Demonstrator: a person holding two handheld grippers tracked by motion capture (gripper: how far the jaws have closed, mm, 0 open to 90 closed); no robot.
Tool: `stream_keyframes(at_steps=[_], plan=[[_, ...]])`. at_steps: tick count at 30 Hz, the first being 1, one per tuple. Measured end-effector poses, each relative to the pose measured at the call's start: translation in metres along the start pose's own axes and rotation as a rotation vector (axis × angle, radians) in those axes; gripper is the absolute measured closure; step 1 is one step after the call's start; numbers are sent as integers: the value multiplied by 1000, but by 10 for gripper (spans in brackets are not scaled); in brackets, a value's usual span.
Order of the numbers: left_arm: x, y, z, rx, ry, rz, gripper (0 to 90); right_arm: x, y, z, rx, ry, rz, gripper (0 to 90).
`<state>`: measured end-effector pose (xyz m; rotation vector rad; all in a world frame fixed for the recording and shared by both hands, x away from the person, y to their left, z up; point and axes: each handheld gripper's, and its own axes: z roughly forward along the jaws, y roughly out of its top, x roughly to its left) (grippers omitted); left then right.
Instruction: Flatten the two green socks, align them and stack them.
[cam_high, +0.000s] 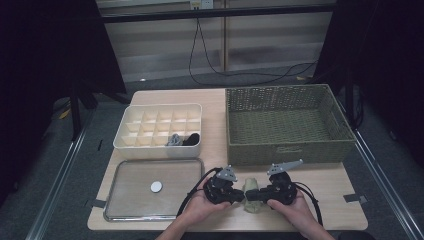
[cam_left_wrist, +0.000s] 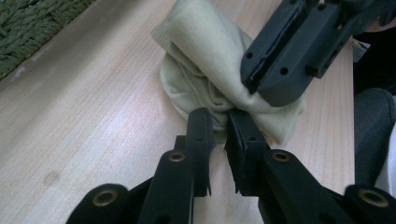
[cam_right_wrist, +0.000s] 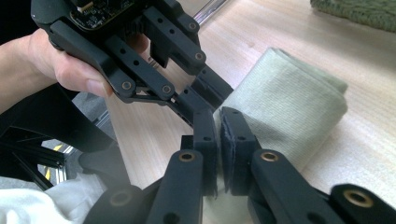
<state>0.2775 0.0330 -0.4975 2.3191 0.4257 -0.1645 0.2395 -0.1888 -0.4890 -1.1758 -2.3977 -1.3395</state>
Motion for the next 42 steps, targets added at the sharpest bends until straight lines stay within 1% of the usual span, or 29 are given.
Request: stream_keyframes(at_steps=[1,3,4,5,7,8,9,10,12,14,17,18,20,22,24,25,26,28,30,31,32,33,35,36,38,39,40,41,42], plan=[[1,0,-1,5,2,-3,783,0,-1,1,3,2,0,857],[3,-1,-3,-8,0,-21,767,1,-3,2,3,-3,-5,855],[5,-1,-4,-37,-2,-38,766,2,-4,2,7,-4,-7,855],[8,-1,-7,-50,1,-42,766,2,-4,3,8,-5,-8,855],[10,0,-12,-80,5,-63,760,1,-6,3,15,-2,-3,855],[11,1,-16,-85,2,-64,752,0,-6,4,16,-1,-3,855],[11,2,-18,-104,-9,-71,733,1,-6,4,20,-4,-3,854],[10,3,-21,-112,-18,-69,710,1,-6,5,22,-7,-7,855],[6,8,-25,-126,-8,-45,695,3,-7,6,22,-18,-11,856],[6,10,-26,-141,-10,-50,666,4,-8,7,21,-20,-18,856],[9,14,-25,-149,-8,-58,621,5,-9,8,20,-19,-14,856],[10,15,-23,-162,-10,-64,619,5,-10,8,16,-18,-19,857],[11,18,-19,-159,-13,-60,597,5,-10,9,21,-8,-18,857],[9,22,-14,-150,-15,-41,586,6,-10,9,26,-5,-15,856],[8,26,-5,-130,-13,-39,585,6,-10,9,28,3,-22,856],[9,26,-2,-119,-12,-39,586,7,-11,9,30,-2,-24,855],[10,24,0,-113,-10,-43,585,7,-11,9,30,-4,-29,855],[15,21,-1,-111,-18,-65,585,8,-12,7,36,-7,-28,852],[16,20,-1,-105,-24,-63,584,8,-13,6,33,-5,-29,844],[14,20,-1,-90,1,-61,584,8,-14,6,32,-5,-24,841],[14,19,-1,-87,-15,-54,584,8,-14,5,36,-8,-22,837],[15,18,-2,-68,-13,-40,583,9,-14,3,41,-16,-29,832],[15,16,-2,-76,-17,-47,575,11,-15,0,51,-49,-47,805],[15,15,-3,-60,-21,-57,570,11,-15,-2,53,-58,-48,799],[15,14,-2,-55,-30,-58,564,11,-16,-5,55,-69,-40,789],[13,14,-2,-51,-11,-58,564,10,-16,-6,55,-72,-32,772],[13,14,-1,-45,-23,-49,565,11,-16,-7,54,-77,-22,756],[12,13,1,-58,-35,-49,564,11,-18,-8,48,-85,-20,747],[12,14,0,-39,-33,-52,564,13,-19,-10,51,-92,-20,742]])
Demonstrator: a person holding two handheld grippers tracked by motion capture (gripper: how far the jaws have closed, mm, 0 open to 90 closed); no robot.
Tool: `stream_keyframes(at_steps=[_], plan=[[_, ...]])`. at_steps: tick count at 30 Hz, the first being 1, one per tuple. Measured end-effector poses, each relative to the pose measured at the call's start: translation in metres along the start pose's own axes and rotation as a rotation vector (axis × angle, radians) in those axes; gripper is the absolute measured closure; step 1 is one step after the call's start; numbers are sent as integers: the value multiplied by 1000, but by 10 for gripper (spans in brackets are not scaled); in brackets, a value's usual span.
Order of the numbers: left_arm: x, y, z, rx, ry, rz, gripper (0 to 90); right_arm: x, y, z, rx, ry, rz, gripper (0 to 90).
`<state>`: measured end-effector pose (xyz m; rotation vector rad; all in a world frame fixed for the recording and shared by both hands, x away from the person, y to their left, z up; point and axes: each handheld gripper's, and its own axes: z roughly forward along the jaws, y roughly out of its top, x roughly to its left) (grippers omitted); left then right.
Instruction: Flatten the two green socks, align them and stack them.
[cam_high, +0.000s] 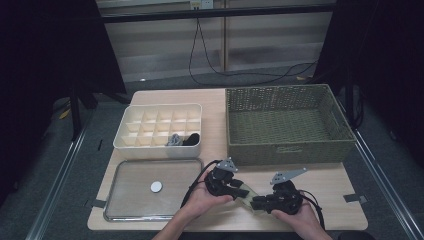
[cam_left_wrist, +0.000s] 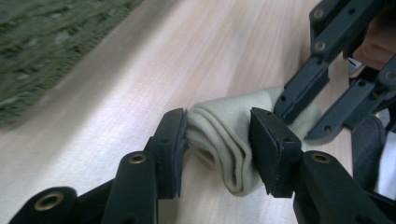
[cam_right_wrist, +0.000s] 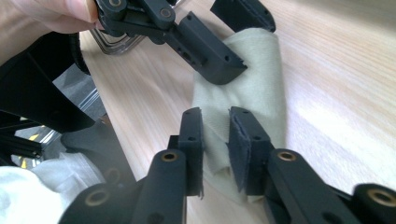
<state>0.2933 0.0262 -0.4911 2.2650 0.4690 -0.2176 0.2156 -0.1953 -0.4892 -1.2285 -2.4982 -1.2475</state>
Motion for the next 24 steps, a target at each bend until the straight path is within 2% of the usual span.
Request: stream_keyframes(at_steps=[1,2,3,4,5,6,8,10,12,13,14,15,16,17,18,19,20,21,23,24], plan=[[-1,0,1,0,9,-5,564,0,0,-2,3,-15,2,737],[0,0,2,-7,-12,-5,563,0,0,-4,6,-22,9,738],[0,0,3,-6,-10,-4,563,-1,0,-4,9,-17,17,741],[-1,0,1,21,2,5,563,-2,0,-5,13,-16,23,747],[-2,0,1,26,13,13,563,-2,-1,-5,14,-17,26,751],[-3,0,1,34,11,39,561,-2,0,-5,19,-19,30,751],[-5,1,1,46,20,40,556,-1,0,-4,24,-28,37,758],[-3,1,3,39,6,33,555,0,-1,-4,25,-46,31,767],[-1,2,3,50,-14,56,552,0,-2,-5,25,-48,29,772],[-2,1,5,28,-20,41,546,0,-2,-5,28,-47,30,777],[0,2,5,48,-19,45,542,0,-2,-5,27,-45,30,779],[2,1,6,35,-38,42,532,-1,-2,-5,24,-39,32,783],[2,1,6,39,-39,25,519,-2,-3,-5,24,-38,29,785],[4,2,7,54,-49,29,504,-2,-3,-5,24,-37,28,787],[4,1,8,36,-59,20,500,-2,-3,-5,25,-34,31,788],[6,2,7,62,-42,38,488,-2,-3,-5,25,-36,28,788],[6,2,7,60,-46,40,477,-3,-3,-5,23,-36,24,789],[7,1,9,38,-71,40,474,-2,-3,-5,22,-35,28,788],[7,0,9,33,-76,29,474,-3,-4,-5,17,-31,31,791],[7,1,9,41,-90,43,474,-3,-4,-5,17,-30,29,792]])
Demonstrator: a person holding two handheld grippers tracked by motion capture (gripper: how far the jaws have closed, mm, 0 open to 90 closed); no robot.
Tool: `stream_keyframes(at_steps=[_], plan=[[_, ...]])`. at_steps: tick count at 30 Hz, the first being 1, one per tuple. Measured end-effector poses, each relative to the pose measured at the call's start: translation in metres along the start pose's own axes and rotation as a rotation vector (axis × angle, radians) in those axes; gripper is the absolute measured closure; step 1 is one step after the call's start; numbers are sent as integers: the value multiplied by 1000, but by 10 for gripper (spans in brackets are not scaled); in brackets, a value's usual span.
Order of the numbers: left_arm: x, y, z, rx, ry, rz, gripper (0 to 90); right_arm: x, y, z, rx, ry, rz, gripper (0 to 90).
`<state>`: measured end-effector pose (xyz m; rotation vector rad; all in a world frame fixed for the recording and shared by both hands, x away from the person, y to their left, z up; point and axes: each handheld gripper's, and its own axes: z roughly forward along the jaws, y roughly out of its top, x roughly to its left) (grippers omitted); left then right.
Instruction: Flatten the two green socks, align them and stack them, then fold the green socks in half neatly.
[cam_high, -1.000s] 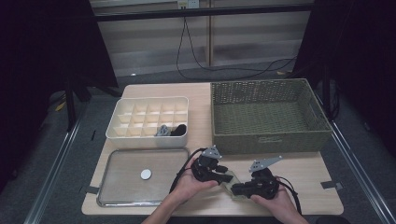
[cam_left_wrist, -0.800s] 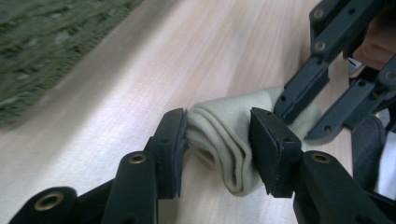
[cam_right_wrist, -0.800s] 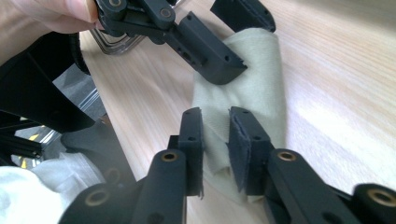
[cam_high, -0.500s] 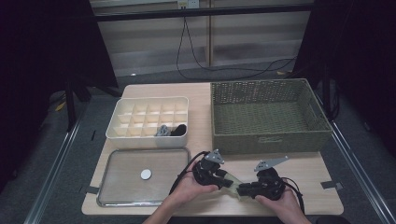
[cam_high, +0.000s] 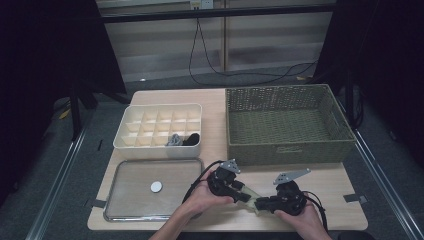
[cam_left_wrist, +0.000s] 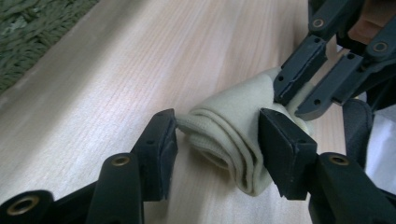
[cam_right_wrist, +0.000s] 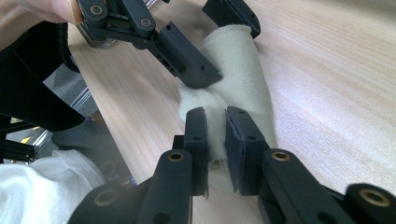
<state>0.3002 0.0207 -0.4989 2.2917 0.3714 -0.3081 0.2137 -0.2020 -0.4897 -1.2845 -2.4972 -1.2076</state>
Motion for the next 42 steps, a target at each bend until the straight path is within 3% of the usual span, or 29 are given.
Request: stream_keyframes(at_steps=[5,7,9,10,11,13,15,18,19,21,22,26,29,30,31,34,36,37,38,42], plan=[[-3,4,2,52,-46,28,491,1,0,-1,6,-13,-16,797],[-3,3,3,37,-55,28,499,0,-1,-1,3,-15,-16,798],[-5,4,3,50,-62,6,519,0,-1,-2,2,-15,-16,800],[-5,2,4,32,-72,4,535,0,-1,-1,2,-15,-21,800],[-4,3,2,69,-68,19,556,0,-1,-2,2,-17,-22,801],[-4,1,4,36,-93,-19,591,0,-1,-2,2,-20,-26,801],[-5,1,4,32,-95,-31,626,0,-1,-2,-2,-19,-26,801],[-7,2,1,46,-55,-8,665,-1,-2,-2,-10,-17,-28,800],[-8,2,1,33,-63,-25,670,-2,-1,-2,-11,-14,-30,797],[-8,3,0,34,-40,-35,678,-2,-1,-2,-23,-16,-37,777],[-7,2,1,11,-57,-36,683,-2,-1,-2,-25,-13,-39,756],[-5,4,-5,12,-34,-61,691,-4,2,-3,-50,28,-24,637],[-4,3,-8,-2,-36,-70,691,-3,5,-4,-71,41,-35,608],[-3,3,-12,13,-31,-68,691,-3,5,-5,-79,40,-33,600],[-3,2,-13,-6,-31,-79,691,-4,5,-6,-92,44,-37,593],[0,2,-21,5,-9,-84,691,-5,5,-10,-104,31,-27,582],[0,1,-25,-18,-10,-97,690,-6,4,-13,-111,26,-19,571],[-1,1,-29,-3,16,-103,691,-7,4,-13,-112,23,-22,566],[0,1,-31,-10,-10,-120,690,-8,4,-13,-113,15,-19,557],[0,-1,-41,-9,7,-127,690,-9,4,-12,-105,6,-24,536]])
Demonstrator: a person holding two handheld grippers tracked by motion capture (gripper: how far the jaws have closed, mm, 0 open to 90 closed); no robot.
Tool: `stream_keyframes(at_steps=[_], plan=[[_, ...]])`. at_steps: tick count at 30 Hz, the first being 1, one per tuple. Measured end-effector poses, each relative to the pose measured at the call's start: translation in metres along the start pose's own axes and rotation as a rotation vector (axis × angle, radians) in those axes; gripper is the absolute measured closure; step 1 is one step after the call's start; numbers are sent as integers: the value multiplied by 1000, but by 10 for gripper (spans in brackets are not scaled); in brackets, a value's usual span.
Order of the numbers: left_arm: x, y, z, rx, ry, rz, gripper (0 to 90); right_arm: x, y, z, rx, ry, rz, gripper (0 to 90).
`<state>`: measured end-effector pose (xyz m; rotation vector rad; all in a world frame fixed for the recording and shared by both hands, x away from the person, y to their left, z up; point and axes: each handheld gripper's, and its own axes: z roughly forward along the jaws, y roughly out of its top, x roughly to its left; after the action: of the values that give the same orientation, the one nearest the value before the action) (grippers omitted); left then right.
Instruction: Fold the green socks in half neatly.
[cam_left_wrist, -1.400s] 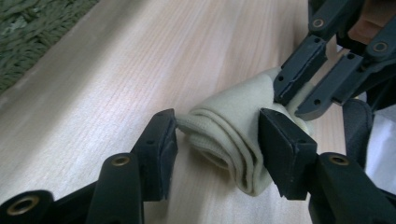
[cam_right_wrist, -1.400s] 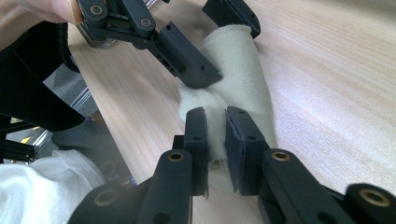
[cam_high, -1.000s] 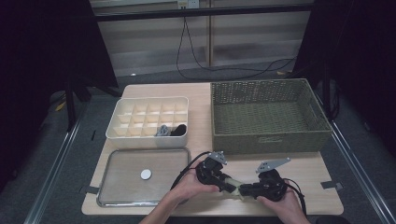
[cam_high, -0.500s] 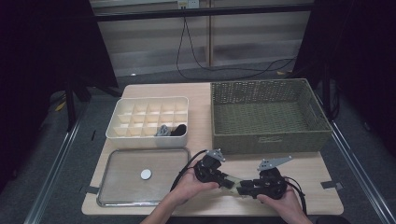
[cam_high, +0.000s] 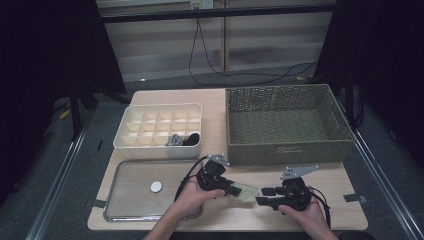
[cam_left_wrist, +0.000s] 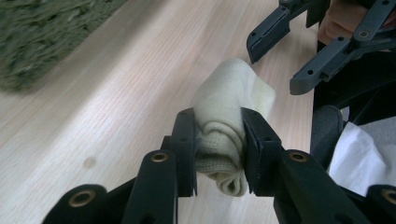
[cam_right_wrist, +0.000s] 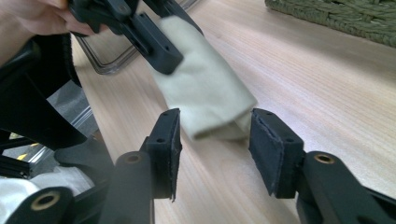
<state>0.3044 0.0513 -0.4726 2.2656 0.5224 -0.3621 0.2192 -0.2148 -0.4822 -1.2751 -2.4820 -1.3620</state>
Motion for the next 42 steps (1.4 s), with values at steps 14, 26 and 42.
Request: stream_keyframes(at_steps=[14,26,42], plan=[[8,2,-45,-55,41,-8,687,0,2,2,4,-16,-1,457],[16,2,-81,-87,110,-15,686,-3,2,0,1,-21,10,425],[24,4,-121,-127,175,-19,685,-5,2,2,21,-31,12,419]])
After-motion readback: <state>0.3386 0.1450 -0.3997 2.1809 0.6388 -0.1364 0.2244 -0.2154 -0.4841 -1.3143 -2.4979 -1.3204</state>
